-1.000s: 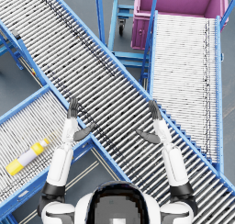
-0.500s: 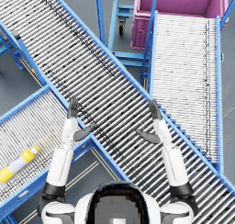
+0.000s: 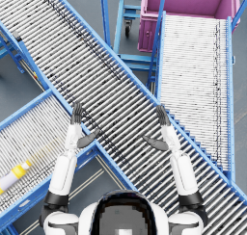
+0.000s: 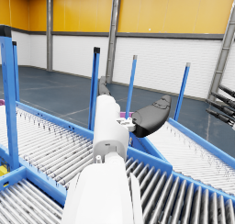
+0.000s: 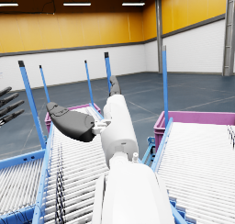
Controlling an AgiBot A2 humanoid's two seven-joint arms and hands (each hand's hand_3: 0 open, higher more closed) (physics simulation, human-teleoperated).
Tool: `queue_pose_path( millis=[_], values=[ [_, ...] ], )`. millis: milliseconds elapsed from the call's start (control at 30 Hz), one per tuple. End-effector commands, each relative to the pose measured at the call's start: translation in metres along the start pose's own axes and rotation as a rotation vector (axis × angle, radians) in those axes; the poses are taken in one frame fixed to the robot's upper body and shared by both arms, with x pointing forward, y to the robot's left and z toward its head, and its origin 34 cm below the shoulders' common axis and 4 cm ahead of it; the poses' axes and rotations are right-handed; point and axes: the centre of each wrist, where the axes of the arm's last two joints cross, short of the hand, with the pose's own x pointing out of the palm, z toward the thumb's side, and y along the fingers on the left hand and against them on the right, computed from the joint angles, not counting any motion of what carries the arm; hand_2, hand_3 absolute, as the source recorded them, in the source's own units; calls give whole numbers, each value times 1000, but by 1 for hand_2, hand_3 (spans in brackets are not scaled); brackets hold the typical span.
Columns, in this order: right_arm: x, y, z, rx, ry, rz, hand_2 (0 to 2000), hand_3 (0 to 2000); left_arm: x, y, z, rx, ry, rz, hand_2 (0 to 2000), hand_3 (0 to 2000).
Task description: Pick up the oil and place it on the left assembly line, put the cola on the right, and keep Sprite still
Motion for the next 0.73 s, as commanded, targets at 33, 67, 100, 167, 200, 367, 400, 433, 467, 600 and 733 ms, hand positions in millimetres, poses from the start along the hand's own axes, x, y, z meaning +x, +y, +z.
queue_pose_path(
  millis=[33, 67, 100, 167, 200, 367, 400, 433, 467, 600, 733],
  values=[
    [0, 0, 0, 0, 0, 0, 0, 0, 0, 0, 0, 0, 0, 0, 0, 0],
    [0, 0, 0, 0, 0, 0, 0, 0, 0, 0, 0, 0, 0, 0, 0, 0],
    [0, 0, 0, 0, 0, 0, 0, 0, 0, 0, 0, 0, 0, 0, 0, 0],
    [0, 0, 0, 0, 0, 0, 0, 0, 0, 0, 0, 0, 0, 0, 0, 0],
    [0, 0, 0, 0, 0, 0, 0, 0, 0, 0, 0, 0, 0, 0, 0, 0],
    [0, 0, 0, 0, 0, 0, 0, 0, 0, 0, 0, 0, 0, 0, 0, 0],
    [0, 0, 0, 0, 0, 0, 0, 0, 0, 0, 0, 0, 0, 0, 0, 0],
    [0, 0, 0, 0, 0, 0, 0, 0, 0, 0, 0, 0, 0, 0, 0, 0],
    [0, 0, 0, 0, 0, 0, 0, 0, 0, 0, 0, 0, 0, 0, 0, 0],
    [0, 0, 0, 0, 0, 0, 0, 0, 0, 0, 0, 0, 0, 0, 0, 0],
    [0, 0, 0, 0, 0, 0, 0, 0, 0, 0, 0, 0, 0, 0, 0, 0]
  ],
)
